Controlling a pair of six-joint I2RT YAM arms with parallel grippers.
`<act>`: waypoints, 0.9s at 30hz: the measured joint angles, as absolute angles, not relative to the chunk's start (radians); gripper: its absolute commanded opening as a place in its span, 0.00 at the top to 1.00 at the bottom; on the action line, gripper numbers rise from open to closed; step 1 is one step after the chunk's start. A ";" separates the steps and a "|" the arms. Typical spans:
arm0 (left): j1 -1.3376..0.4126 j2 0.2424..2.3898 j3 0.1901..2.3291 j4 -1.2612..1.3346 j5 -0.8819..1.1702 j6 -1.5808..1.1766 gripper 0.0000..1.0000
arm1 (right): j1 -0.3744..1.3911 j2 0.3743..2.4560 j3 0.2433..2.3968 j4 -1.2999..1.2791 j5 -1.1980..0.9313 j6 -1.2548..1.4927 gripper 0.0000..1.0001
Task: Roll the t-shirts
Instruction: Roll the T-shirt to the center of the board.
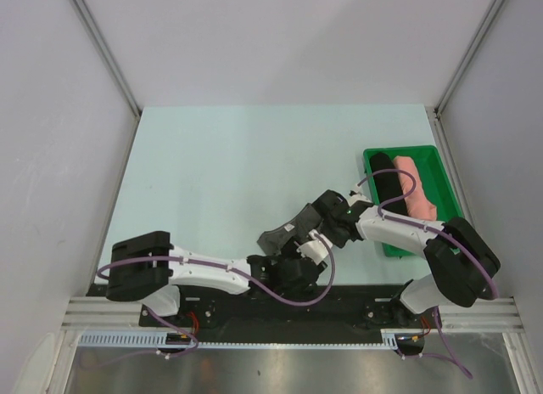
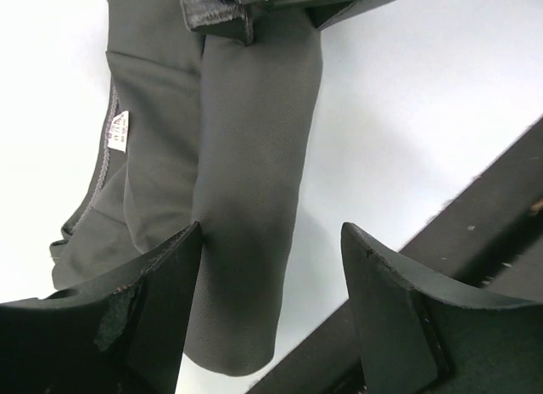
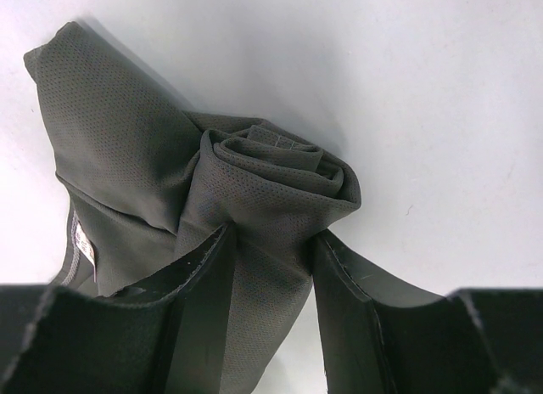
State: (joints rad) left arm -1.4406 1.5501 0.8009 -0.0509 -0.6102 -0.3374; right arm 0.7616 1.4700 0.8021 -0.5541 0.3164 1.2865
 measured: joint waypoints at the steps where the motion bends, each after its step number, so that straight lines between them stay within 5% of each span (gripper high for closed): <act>1: -1.443 1.560 0.801 -0.047 -0.619 -0.330 0.29 | 0.762 1.470 0.802 -0.554 0.316 1.287 0.55; 9: -1.448 1.636 0.801 0.016 -0.644 -0.285 0.32 | 0.752 1.472 0.803 -0.554 0.306 1.286 0.55; 17: -1.413 1.661 0.785 0.045 -0.612 -0.296 0.46 | 0.740 1.470 0.803 -0.554 0.296 1.280 0.51; 22: -1.353 1.627 0.737 0.083 -0.539 -0.327 0.60 | 0.732 1.453 0.803 -0.559 0.286 1.258 0.32; 27: -1.260 1.547 0.656 0.155 -0.384 -0.390 0.67 | 0.731 1.367 0.802 -0.566 0.288 1.226 0.23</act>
State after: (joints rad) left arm -1.2602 1.5471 0.6559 0.1555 -0.3843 -0.3901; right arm 0.7307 1.3670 0.8021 -0.5663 0.2878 1.2259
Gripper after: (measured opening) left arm 0.378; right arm 0.741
